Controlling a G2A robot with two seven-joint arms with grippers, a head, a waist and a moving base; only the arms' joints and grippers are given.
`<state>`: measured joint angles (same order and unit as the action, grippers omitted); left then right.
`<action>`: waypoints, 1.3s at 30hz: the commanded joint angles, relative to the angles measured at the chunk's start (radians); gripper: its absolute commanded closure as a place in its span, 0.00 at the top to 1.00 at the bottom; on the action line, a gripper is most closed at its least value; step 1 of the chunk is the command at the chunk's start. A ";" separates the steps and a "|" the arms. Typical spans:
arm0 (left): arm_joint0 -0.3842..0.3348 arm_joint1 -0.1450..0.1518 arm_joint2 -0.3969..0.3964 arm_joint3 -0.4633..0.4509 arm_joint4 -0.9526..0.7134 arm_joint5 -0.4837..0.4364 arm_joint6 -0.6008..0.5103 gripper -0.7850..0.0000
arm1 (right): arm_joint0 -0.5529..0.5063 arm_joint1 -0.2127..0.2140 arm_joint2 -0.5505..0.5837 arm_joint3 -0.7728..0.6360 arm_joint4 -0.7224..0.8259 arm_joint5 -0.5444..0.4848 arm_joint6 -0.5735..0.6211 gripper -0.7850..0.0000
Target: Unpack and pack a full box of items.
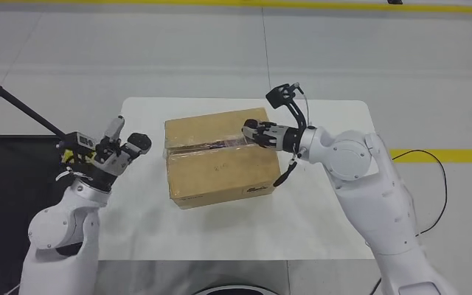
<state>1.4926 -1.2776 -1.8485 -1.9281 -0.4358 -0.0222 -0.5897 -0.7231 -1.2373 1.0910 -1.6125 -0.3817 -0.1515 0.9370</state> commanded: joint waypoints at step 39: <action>-0.191 0.041 0.253 0.170 0.257 0.064 -0.059 1.00 | 0.046 0.003 -0.032 0.097 0.014 0.021 -0.009 0.24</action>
<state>1.3014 -1.2372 -1.5966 -1.7595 -0.1790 0.0423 -0.6497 -0.6782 -1.2347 1.0597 -1.5202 -0.3672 -0.1314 0.9282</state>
